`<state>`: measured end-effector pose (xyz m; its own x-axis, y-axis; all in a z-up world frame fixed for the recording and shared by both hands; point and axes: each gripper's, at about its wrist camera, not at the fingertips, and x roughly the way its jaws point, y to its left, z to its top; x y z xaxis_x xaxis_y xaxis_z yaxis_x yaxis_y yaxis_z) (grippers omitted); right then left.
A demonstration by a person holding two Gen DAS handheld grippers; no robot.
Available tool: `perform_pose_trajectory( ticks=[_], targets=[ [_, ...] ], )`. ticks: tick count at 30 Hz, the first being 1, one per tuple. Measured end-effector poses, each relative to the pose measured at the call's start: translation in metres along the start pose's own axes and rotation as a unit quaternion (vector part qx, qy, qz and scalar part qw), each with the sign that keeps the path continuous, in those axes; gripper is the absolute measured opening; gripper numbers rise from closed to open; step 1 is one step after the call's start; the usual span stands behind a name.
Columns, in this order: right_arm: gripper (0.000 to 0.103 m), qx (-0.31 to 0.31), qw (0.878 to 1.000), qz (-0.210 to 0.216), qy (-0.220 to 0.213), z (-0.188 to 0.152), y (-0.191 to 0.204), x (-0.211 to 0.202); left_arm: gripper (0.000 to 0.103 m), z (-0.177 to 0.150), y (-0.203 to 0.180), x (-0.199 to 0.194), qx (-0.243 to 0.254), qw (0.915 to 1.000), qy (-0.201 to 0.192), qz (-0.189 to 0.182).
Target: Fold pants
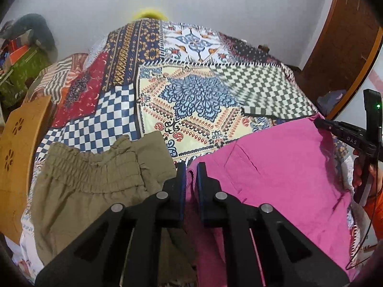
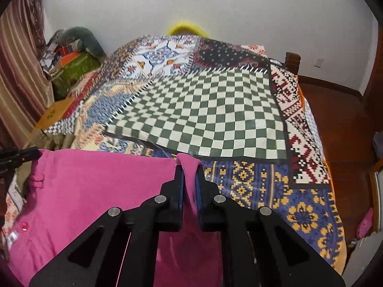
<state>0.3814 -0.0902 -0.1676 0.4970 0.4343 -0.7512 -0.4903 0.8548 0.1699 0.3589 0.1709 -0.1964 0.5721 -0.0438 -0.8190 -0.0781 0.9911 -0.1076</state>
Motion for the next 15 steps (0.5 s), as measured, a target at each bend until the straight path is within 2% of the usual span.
perform_pose_trajectory(
  ticks=[10,15],
  targets=[
    [0.008,-0.021,0.999,-0.001,-0.037,-0.003,0.025,-0.082,0.008,-0.012,-0.027,-0.079,0.028,0.9989,-0.038,0.005],
    [0.008,-0.018,0.998,0.006,-0.059,-0.016,0.034,-0.127,0.008,-0.022,-0.036,-0.117,0.022,0.9984,-0.053,0.001]
  ],
)
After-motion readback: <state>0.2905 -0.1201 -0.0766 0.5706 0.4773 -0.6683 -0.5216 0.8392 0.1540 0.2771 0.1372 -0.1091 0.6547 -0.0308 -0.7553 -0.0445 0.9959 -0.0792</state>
